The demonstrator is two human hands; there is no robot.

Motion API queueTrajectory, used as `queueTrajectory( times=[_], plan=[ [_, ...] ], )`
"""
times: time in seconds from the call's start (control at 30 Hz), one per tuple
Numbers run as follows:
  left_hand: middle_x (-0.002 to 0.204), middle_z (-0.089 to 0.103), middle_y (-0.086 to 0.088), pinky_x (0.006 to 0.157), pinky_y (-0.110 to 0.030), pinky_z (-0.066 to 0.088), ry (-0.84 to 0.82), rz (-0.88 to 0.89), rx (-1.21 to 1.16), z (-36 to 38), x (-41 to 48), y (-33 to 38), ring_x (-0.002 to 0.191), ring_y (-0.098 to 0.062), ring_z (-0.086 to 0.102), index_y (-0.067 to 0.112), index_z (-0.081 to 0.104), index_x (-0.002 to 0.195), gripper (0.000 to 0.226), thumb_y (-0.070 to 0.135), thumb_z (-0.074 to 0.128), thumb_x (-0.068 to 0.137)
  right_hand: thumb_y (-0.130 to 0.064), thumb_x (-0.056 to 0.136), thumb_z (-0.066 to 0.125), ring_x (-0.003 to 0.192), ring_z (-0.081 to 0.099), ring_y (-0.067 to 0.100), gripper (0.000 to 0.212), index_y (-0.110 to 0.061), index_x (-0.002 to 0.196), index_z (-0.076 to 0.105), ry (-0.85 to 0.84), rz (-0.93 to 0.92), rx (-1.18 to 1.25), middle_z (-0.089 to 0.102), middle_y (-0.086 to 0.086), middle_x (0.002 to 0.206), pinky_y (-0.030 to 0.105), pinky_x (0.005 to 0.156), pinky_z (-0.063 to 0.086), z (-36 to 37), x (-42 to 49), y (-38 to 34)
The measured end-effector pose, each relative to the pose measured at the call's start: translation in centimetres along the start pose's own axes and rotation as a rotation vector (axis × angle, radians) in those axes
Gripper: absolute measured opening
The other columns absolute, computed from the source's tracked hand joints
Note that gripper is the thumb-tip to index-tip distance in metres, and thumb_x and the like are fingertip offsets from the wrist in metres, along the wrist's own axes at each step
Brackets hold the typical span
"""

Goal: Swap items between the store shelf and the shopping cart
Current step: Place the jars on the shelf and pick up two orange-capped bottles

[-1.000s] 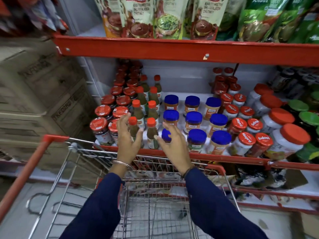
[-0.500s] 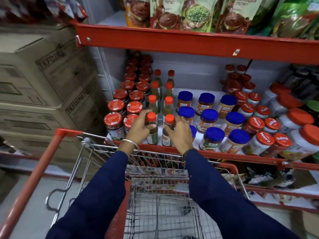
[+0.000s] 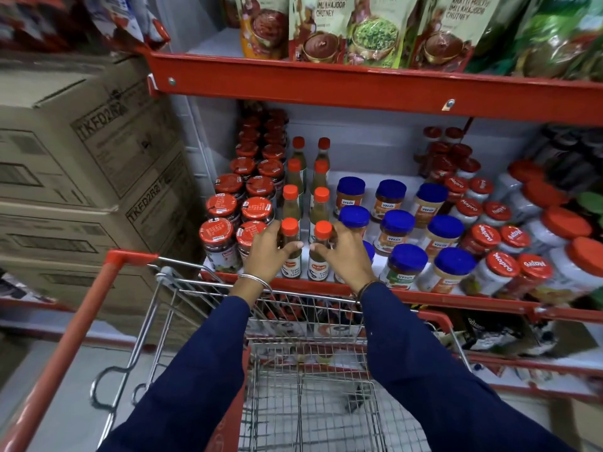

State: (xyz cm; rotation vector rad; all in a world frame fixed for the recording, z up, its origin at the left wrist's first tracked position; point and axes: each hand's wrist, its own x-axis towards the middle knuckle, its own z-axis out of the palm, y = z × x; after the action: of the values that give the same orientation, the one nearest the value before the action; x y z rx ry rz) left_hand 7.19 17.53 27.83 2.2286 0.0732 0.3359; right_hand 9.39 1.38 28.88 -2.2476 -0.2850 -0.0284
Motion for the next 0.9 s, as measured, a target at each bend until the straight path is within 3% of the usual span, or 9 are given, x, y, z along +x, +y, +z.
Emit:
queueTrajectory(
  times=[0.13, 0.5, 0.9],
  plan=[
    [0.100, 0.070, -0.015, 0.082, -0.041, 0.052, -0.001, 0.007, 0.023, -0.23, 0.11, 0.24, 0.091, -0.030, 0.064, 0.005, 0.057, 0.104, 0.041, 0.029, 0.073, 0.076, -0.022, 0.079, 0.071, 0.082, 0.063, 0.030, 0.021, -0.010, 0.090, 0.057, 0.026, 0.003, -0.031, 0.066, 0.013, 0.087, 0.048, 0.073, 0.055, 0.32, 0.02, -0.08],
    [0.087, 0.070, -0.016, 0.071, -0.036, 0.050, 0.033, 0.017, 0.045, -0.50, 0.20, 0.03, 0.079, -0.029, 0.063, 0.003, 0.059, 0.096, 0.038, 0.029, 0.075, 0.074, -0.021, 0.079, 0.072, 0.077, 0.063, 0.028, 0.020, -0.013, 0.080, 0.053, 0.043, -0.010, -0.042, 0.065, 0.012, 0.081, 0.048, 0.073, 0.056, 0.54, 0.19, -0.22],
    [0.087, 0.071, -0.016, 0.072, -0.042, 0.055, 0.034, 0.014, 0.041, -0.12, -0.13, 0.21, 0.079, -0.029, 0.065, 0.005, 0.060, 0.094, 0.035, 0.030, 0.074, 0.075, -0.022, 0.079, 0.071, 0.075, 0.062, 0.028, 0.020, -0.008, 0.084, 0.057, 0.036, -0.033, -0.063, 0.065, 0.012, 0.079, 0.048, 0.071, 0.056, 0.50, 0.44, 0.19]
  ],
)
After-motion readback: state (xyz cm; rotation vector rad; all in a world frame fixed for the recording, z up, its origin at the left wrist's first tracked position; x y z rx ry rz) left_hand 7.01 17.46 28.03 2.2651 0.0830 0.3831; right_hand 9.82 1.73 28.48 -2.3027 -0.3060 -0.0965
